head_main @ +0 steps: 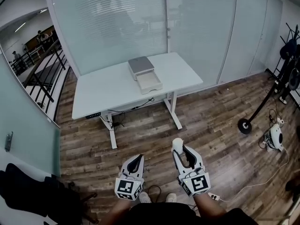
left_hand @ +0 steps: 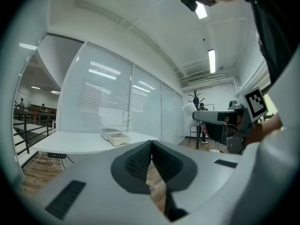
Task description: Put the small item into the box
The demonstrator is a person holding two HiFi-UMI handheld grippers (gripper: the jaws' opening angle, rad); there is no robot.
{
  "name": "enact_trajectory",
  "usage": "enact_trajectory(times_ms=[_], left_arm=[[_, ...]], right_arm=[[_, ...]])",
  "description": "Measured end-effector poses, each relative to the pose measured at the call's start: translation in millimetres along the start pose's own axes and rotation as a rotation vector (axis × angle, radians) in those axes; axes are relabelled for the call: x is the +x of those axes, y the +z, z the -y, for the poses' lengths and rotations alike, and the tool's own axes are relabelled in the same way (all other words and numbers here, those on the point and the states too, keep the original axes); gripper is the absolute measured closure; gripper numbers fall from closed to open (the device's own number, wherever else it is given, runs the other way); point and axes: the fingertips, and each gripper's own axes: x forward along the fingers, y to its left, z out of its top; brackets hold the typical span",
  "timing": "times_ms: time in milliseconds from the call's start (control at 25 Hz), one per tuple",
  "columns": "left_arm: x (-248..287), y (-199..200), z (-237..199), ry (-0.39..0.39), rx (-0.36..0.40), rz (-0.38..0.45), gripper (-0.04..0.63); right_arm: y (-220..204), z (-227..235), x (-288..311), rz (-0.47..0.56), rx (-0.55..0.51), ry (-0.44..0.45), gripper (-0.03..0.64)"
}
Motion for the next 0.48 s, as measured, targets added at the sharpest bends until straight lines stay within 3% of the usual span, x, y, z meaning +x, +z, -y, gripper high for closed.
enact_trajectory(times_ms=[320, 480], left_arm=[[-2.3, -0.8, -35.0, -0.019, -0.003, -0.004, 0.583], [-4.4, -3.9, -55.4, -0.041, -0.004, -0.005, 0.584]], right_arm=[[1.2, -19.9, 32.3, 0.015, 0.036, -0.020, 0.472], [-3.2, -24.5, 47.0, 0.019, 0.016, -0.072, 0.472]])
